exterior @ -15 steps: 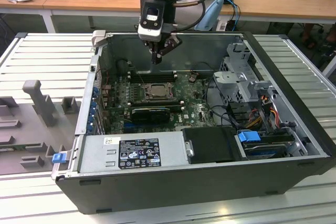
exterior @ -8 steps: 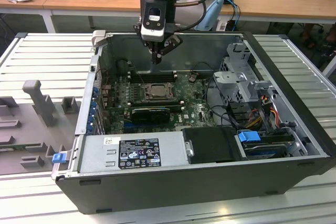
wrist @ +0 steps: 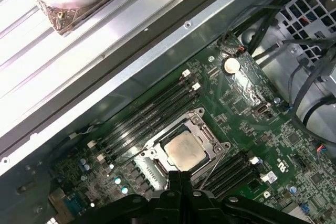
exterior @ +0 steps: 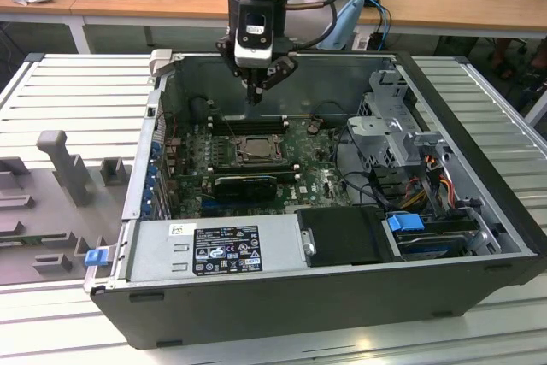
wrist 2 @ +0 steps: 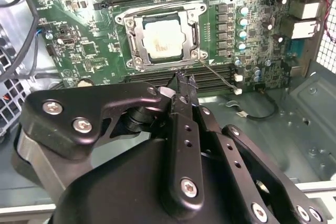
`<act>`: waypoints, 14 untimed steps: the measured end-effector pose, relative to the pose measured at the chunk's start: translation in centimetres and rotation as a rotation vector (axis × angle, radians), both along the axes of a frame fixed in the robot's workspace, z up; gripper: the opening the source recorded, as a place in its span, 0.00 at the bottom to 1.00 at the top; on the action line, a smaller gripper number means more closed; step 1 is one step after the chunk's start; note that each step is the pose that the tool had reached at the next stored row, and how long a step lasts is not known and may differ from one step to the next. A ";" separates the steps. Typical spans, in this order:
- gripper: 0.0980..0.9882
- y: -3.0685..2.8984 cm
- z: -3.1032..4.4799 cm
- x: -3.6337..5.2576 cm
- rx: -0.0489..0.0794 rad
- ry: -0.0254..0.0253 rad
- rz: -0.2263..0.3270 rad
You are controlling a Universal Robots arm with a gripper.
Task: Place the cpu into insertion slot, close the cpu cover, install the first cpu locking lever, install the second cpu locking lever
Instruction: 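Install the first cpu locking lever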
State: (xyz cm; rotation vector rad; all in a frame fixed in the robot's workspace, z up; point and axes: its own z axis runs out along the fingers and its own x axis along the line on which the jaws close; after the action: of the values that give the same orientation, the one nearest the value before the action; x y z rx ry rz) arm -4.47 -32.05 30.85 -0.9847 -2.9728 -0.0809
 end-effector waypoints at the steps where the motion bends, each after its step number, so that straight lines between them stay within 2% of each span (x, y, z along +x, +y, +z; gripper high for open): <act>1: 0.01 0.00 0.00 0.00 0.000 0.0000 0.007; 14: 0.01 0.00 0.00 0.00 0.000 0.0000 0.117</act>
State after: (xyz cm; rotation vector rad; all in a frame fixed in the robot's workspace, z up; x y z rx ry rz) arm -4.47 -32.06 30.85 -0.8080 -3.0225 -0.0799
